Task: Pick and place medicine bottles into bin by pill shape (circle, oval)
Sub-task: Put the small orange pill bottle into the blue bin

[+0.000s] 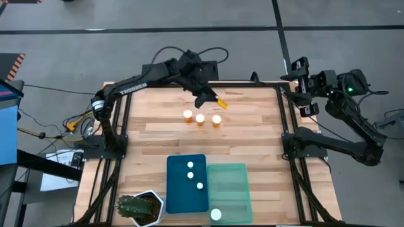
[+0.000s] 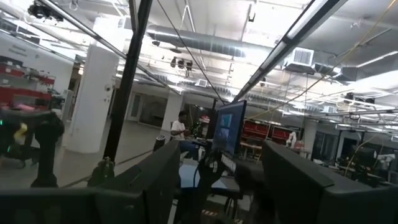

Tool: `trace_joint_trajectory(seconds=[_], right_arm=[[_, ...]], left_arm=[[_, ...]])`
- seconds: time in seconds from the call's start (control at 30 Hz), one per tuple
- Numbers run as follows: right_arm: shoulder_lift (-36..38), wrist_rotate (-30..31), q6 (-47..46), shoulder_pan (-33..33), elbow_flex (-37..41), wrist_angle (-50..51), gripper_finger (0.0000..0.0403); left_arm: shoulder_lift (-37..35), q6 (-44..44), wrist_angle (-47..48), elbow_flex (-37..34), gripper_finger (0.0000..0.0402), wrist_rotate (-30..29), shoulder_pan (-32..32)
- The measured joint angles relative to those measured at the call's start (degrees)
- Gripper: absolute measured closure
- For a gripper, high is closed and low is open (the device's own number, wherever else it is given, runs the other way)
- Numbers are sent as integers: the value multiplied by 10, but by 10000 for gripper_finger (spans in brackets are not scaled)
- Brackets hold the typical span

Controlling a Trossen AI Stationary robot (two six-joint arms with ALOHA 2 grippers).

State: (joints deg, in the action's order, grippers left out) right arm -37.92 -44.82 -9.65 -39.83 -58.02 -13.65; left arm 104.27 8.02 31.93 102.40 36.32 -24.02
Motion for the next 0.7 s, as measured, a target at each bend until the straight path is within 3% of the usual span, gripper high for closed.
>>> trace_joint_trajectory(seconds=[0.13,0.3,0.53,0.7], right_arm=[[1,1,0,0,0,0,163],[1,1,-5,0,0,2,163],[1,1,-5,0,0,36,163],[1,1,-5,0,0,57,163]], left_arm=[[-2,-79,175,102,292,-133,14],[-2,-82,346,191,292,-252,44],[-2,-63,561,233,292,-372,125],[-1,-14,582,224,292,-398,210]])
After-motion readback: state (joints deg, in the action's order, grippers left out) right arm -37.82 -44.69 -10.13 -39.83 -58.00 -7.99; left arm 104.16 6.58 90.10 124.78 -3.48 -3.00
